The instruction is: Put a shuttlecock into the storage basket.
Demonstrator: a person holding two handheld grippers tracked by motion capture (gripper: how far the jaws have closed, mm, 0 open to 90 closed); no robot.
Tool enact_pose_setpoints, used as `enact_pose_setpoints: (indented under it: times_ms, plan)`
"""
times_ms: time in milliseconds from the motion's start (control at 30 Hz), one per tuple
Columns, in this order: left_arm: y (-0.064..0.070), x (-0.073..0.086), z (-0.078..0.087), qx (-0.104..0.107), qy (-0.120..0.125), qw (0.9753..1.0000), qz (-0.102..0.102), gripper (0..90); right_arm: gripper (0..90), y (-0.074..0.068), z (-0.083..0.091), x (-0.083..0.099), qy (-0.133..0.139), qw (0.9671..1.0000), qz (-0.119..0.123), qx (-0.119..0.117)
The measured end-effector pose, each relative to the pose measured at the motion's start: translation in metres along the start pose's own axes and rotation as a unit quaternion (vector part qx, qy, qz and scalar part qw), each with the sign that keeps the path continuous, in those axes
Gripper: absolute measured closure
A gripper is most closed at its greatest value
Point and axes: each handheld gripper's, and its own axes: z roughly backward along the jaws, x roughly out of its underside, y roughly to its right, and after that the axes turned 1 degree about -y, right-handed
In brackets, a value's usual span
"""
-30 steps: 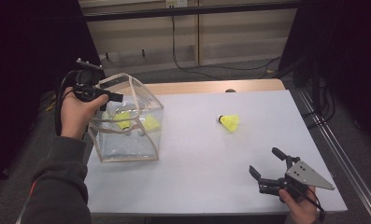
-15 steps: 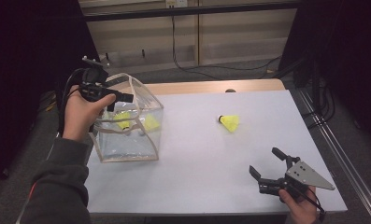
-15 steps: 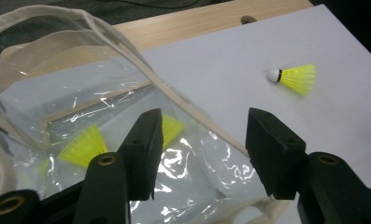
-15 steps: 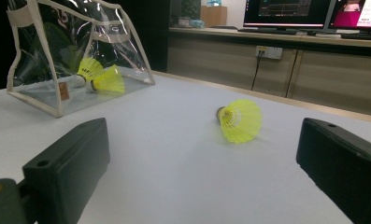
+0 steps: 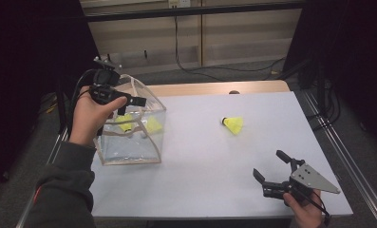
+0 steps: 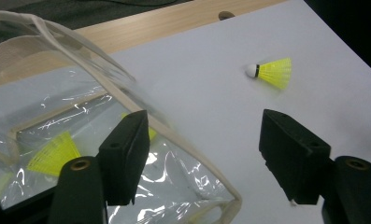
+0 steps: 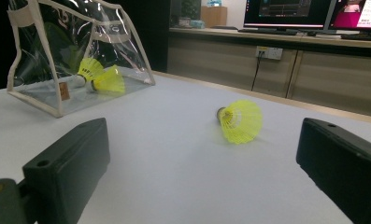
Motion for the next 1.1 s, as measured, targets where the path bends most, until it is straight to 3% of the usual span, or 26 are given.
enact_pose_setpoints:
  times_ms: [267,1100]
  plan:
    - [0.008,0.0,-0.005,0.01,-0.009,0.9998,-0.012,31.3,2.6,0.0,0.0,0.0,-0.002,1.0,0.001,-0.001]
    - [0.04,0.0,-0.024,0.037,-0.007,0.9986,-0.038,17.7,2.7,0.0,-0.001,0.001,-0.003,1.0,0.0,-0.003]
